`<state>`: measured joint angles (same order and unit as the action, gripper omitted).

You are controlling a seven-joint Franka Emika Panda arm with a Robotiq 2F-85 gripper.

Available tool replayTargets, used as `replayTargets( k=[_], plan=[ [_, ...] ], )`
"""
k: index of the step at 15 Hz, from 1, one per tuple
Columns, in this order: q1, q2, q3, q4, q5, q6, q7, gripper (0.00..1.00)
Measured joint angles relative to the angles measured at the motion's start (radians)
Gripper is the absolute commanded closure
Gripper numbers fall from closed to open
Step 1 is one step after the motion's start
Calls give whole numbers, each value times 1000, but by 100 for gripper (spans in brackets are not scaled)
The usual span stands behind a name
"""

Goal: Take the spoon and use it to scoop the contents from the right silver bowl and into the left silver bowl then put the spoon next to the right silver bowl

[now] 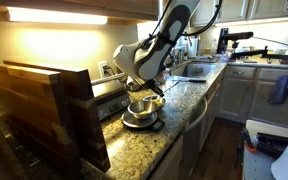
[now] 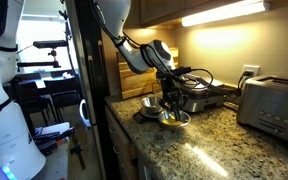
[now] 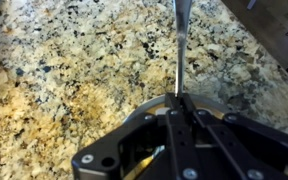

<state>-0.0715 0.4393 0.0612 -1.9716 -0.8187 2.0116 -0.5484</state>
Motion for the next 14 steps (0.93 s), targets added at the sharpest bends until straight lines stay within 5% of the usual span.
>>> replayTargets(
  k=[14],
  plan=[
    [-2, -125, -10, -80, 25, 91, 23, 98]
  ],
)
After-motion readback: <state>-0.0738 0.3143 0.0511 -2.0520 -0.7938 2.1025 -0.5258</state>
